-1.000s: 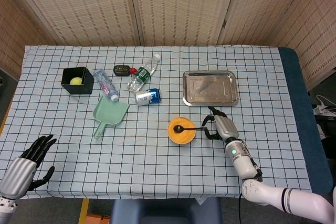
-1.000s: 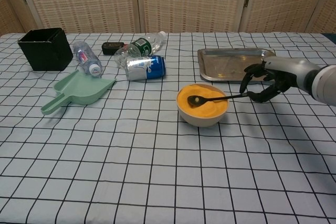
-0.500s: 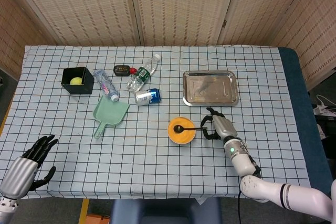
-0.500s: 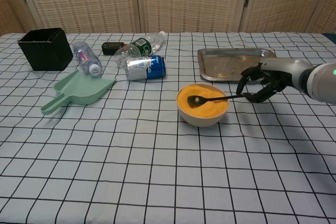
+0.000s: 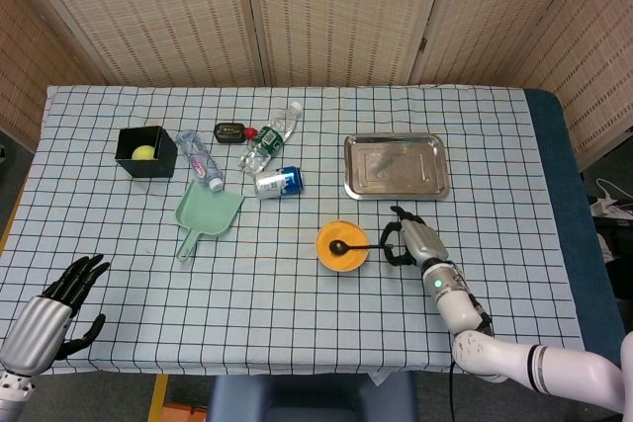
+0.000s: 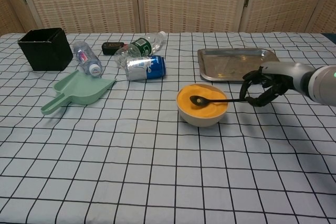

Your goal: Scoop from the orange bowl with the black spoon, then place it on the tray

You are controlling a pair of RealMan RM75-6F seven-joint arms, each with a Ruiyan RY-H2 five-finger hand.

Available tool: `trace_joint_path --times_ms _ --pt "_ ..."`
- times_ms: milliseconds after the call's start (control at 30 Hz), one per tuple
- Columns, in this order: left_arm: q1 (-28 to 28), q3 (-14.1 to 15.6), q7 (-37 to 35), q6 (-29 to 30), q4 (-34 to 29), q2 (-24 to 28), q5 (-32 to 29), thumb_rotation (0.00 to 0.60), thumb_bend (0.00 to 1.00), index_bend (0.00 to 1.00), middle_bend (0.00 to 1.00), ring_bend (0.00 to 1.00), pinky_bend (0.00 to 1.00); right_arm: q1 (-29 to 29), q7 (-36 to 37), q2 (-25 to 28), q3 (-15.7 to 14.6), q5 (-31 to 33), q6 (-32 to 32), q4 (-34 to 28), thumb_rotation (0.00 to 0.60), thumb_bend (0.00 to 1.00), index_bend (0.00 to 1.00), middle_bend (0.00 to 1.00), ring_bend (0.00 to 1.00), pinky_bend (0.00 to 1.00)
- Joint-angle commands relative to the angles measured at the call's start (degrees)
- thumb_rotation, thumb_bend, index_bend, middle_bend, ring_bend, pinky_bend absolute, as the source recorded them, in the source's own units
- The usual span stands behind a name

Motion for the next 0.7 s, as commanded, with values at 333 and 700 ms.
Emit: trace_joint_path --times_ms 333,700 --pt "0.0 0.0 -0.2 0.1 0.1 0.0 -0.1 0.6 0.44 0.0 0.01 0.02 0.31 0.7 1.0 0.0 -0.4 0.1 0.4 -0.4 0.6 0.43 0.54 0.0 0.0 0.0" --pt "0.1 0.0 -0.3 0.5 0.1 0.1 0.0 0.6 0.44 0.0 0.01 0.02 0.31 1.0 0.6 0.8 -1.2 -0.4 1.7 -1.4 0.6 0.43 0.57 0.0 0.0 0.0"
